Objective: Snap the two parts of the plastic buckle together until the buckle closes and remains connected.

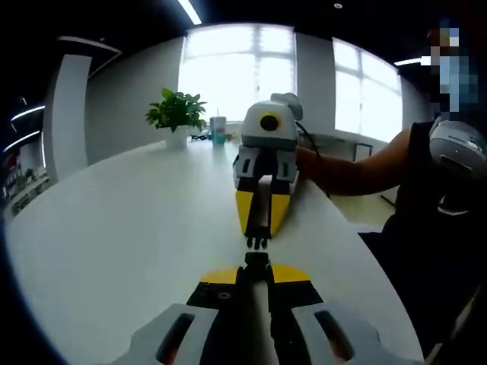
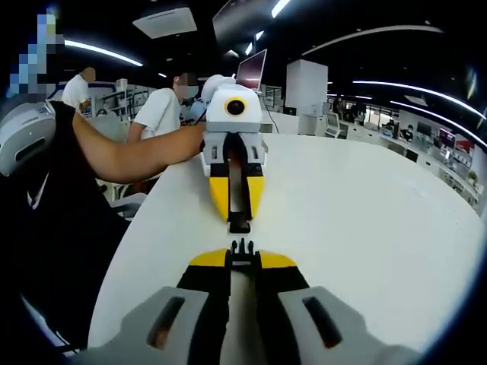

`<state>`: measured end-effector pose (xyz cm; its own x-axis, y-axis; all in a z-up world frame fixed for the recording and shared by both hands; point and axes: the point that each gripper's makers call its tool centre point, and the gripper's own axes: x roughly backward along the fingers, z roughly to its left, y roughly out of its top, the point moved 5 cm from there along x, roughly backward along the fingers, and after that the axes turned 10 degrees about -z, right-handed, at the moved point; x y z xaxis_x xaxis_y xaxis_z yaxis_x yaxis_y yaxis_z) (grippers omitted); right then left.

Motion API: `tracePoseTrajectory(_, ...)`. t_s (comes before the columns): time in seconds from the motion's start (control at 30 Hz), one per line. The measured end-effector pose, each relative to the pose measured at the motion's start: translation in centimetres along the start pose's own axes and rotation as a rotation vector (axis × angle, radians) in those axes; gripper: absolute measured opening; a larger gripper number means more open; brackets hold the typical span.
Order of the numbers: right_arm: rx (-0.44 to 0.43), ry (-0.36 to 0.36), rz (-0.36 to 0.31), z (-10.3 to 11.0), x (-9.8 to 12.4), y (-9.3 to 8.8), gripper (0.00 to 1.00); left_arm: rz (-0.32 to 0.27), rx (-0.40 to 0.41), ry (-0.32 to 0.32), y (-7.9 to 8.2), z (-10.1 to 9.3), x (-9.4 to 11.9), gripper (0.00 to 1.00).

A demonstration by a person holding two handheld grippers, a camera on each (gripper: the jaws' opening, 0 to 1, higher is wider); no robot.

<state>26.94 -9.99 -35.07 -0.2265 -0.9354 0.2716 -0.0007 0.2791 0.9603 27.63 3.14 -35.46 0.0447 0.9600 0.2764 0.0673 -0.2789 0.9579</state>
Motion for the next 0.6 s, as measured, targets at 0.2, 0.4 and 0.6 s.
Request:
tracePoseTrajectory(0.2, 0.0, 0.003, -0.001, 0.05, -0.03, 0.01, 0.1, 0.001, -0.007, -0.005, 0.02, -0.2, -0.27, 0.11)
tracePoseTrajectory(0.4, 0.002, 0.007, -0.003, 0.12, -0.09, 0.03, 0.1, 0.004, -0.008, -0.003, 0.0, -0.24, -0.34, 0.11)
tracePoseTrajectory(0.6, 0.011, 0.001, -0.001, 0.04, -0.1, 0.03, 0.1, 0.011, -0.017, -0.004, 0.05, -0.23, -0.55, 0.1)
